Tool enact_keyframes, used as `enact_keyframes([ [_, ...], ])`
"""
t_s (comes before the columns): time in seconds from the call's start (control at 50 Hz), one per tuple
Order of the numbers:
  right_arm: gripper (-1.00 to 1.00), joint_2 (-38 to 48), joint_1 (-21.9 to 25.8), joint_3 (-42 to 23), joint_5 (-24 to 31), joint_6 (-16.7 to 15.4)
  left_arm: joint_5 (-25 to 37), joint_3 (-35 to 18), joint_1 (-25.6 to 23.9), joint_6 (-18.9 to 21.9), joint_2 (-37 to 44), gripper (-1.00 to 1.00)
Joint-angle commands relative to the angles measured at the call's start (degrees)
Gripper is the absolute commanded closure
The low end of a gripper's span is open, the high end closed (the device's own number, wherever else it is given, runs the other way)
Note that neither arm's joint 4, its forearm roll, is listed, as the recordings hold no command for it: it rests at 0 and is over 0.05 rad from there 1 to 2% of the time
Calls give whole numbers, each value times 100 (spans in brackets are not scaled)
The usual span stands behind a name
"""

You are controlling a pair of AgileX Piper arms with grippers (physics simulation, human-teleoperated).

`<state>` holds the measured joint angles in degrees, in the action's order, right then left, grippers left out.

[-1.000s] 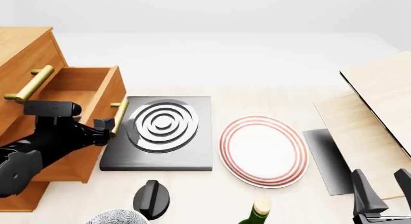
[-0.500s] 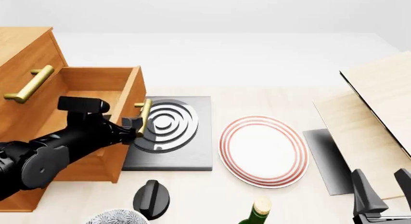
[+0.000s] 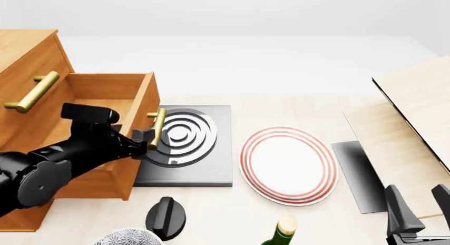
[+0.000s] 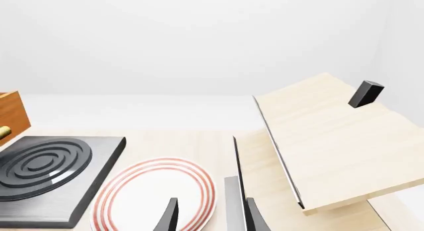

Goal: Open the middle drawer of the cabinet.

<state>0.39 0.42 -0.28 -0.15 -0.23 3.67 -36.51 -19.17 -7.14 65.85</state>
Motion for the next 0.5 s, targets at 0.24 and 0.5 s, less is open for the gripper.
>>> enact_keyframes([
  [0.24, -100, 0, 1, 0, 0, 0, 911, -171, 452, 1116, -2108, -100],
  [0.5, -100, 1, 1, 0, 0, -1, 2162, -477, 337, 1234, -3990, -100],
])
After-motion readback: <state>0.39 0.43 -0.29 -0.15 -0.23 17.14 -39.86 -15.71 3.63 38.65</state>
